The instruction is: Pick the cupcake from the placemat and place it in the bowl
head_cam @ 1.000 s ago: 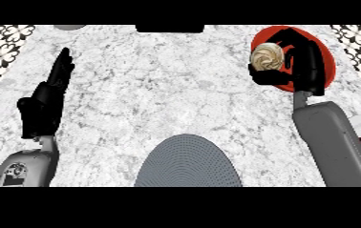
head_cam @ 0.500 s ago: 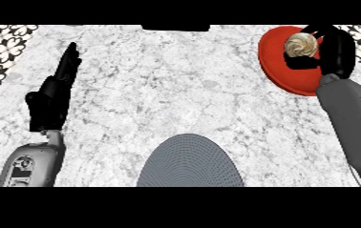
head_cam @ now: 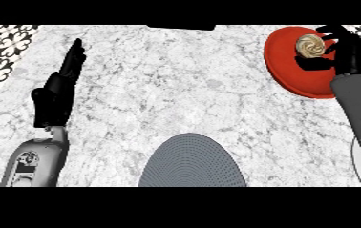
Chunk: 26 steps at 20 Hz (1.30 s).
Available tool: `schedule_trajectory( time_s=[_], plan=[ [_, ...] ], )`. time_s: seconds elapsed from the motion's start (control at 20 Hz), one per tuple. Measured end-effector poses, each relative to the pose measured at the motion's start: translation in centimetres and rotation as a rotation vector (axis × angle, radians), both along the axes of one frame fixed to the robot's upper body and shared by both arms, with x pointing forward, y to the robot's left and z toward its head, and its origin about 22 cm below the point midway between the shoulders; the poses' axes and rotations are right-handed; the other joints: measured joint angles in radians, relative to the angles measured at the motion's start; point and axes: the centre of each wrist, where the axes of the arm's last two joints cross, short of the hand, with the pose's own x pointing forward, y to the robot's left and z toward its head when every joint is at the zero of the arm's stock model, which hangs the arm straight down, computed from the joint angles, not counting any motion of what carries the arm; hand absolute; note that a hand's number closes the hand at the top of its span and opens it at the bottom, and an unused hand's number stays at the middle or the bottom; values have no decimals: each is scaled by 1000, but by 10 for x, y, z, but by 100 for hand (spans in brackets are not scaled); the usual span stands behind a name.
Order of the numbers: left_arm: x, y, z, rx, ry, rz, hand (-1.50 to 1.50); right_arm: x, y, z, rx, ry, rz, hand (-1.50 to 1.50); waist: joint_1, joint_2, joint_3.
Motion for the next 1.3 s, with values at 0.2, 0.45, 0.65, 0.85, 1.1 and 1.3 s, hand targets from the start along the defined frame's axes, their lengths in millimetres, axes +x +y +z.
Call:
schedule_trajectory(
  time_s=[0.2,0.45,0.65,0.85,1.1,1.3],
  plan=[
    [0,-6,1,-6,-4,-9,0,-2,-5,-7,96,4,63,-150,9,4,2],
    [-1,-6,4,-9,-7,-16,0,-1,-12,-2,194,-76,129,-150,11,5,2],
    [-3,1,0,-4,-2,1,0,-7,-27,-3,255,-142,137,-150,2,1,1],
    [-2,-1,-2,-5,-1,14,0,-15,-47,-1,339,-173,147,-150,-10,-3,0],
    [-5,6,-1,0,9,30,0,-40,-83,-9,428,-197,175,-150,-25,-11,-1],
    [-10,15,-6,-4,11,42,0,-61,-111,-11,498,-215,231,-150,-38,-17,-2]
  ],
)
